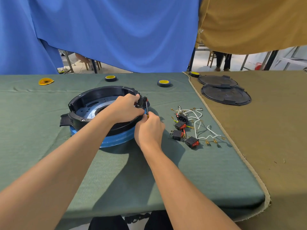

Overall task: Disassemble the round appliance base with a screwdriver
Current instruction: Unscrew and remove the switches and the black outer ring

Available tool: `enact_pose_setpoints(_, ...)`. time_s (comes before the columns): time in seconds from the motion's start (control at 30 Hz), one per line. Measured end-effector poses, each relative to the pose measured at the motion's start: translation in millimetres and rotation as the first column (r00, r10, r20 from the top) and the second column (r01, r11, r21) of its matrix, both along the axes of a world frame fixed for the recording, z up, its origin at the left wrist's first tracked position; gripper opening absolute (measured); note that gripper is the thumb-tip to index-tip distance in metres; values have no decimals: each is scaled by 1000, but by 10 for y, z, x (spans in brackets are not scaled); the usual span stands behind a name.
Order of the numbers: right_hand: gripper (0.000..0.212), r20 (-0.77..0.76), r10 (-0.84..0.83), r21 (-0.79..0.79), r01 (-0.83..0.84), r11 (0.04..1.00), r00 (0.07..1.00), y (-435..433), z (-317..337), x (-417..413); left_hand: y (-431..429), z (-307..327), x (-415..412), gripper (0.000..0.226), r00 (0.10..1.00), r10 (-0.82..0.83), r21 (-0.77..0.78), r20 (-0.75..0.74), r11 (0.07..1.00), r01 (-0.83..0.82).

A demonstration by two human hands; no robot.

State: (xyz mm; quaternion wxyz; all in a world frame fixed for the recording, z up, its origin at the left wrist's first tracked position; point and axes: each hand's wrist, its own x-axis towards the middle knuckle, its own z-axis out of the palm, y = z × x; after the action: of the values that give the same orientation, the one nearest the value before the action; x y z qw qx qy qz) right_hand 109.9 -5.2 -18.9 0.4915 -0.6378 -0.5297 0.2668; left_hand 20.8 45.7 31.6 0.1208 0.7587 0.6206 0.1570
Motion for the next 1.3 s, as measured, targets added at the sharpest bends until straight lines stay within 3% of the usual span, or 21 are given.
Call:
enact_pose_setpoints(0.2,22,-32,50,-71,-52,996,998,16,-33,69,10,-12,-13,52,999,-5,-1,37,1000,5)
enact_pose_setpoints(0.5,26,-8,49,-91,-49,995,999,12,-12,17,-5,8,0,60,1000,4,0,5,1000,-4)
enact_pose_setpoints(0.57,24,-11,45,-54,-45,997,999,8,-17,52,-2,-2,-13,63,1000,5,-2,17,1000,-5)
enact_pose_setpoints(0.7,12,-89,-1,165,15,986,996,55,79,192,-11,-13,-63,71,999,0,-9,54,1000,0)
enact_pose_setpoints(0.83,4,-123,126,151,-107,983,984,352,228,451,-33,-7,-106,71,997,-33,0,66,999,33)
enact_pose_setpoints(1.03,17,167,307,95,-325,941,937,656,295,644,-47,0,-210,69,996,-74,4,46,997,73)
enact_pose_setpoints(1.3,22,281,364,112,-407,906,888,743,293,593,-38,-30,-288,65,995,-98,52,10,994,98)
